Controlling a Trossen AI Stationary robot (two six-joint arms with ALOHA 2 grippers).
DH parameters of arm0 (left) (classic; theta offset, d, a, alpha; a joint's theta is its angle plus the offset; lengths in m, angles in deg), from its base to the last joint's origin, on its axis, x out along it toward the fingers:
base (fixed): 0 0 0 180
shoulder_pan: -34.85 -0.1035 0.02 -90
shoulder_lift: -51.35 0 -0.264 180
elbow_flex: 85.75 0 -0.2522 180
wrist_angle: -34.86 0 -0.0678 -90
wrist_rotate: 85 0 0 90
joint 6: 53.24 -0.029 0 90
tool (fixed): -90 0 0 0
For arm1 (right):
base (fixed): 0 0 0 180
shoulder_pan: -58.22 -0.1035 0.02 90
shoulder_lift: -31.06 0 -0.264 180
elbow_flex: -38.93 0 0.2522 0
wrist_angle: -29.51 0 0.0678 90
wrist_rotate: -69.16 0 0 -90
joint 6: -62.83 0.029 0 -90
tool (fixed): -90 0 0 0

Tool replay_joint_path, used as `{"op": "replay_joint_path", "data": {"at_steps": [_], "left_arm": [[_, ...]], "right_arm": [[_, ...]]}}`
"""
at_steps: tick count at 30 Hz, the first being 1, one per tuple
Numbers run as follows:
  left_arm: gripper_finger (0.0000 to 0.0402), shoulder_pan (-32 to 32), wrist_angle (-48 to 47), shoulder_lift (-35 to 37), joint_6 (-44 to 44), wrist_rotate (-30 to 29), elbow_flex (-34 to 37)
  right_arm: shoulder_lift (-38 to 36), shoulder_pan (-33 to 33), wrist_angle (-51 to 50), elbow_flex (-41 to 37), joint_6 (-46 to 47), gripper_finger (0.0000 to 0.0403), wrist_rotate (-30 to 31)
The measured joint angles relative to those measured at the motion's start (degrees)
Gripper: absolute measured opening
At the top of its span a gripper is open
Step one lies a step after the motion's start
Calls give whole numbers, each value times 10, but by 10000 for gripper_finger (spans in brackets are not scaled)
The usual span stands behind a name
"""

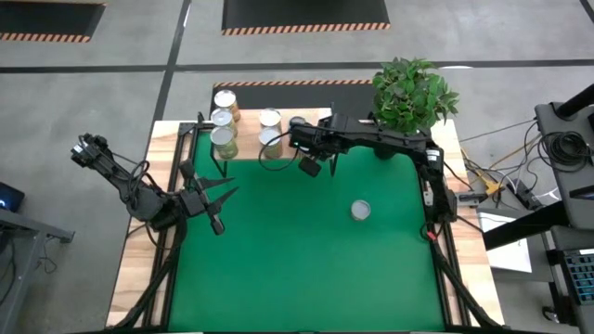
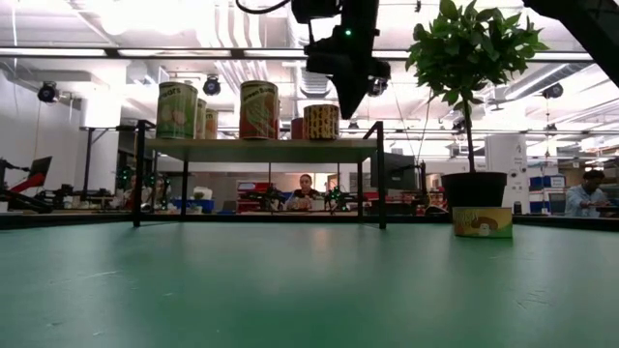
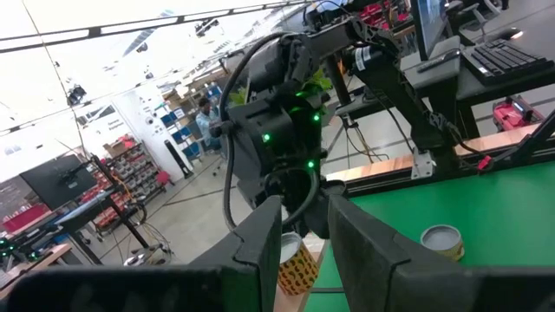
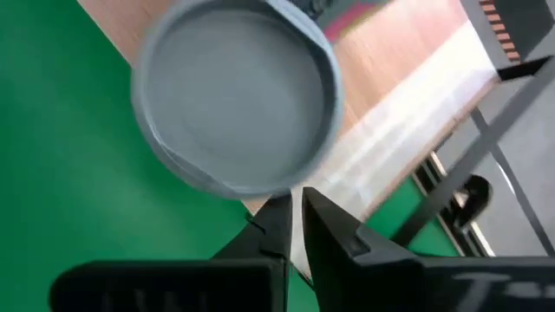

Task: Pick and place cans onto a shelf
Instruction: Put the black bean can on the shelf

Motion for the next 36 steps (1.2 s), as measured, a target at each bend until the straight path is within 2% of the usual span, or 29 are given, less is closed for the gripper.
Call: {"op": "replay_joint_path", "data": {"at_steps": [6,12,24,29,36], "left_arm": [[81,0,0,0,0,0,0],[81,0,0,0,0,0,0],[81,0,0,0,0,0,0],[81,0,0,0,0,0,0],[81,0,0,0,0,0,0]], "right_arm": [[0,-9,44,-5,1,13,-56],[0,-23,86,-4,-11,13,-59],[-3,-25,72,-4,-15,13,-60],[-3,-27,92,-4,-24,13,-96],[-3,-27,120,-4,-33,13,-60]]}}
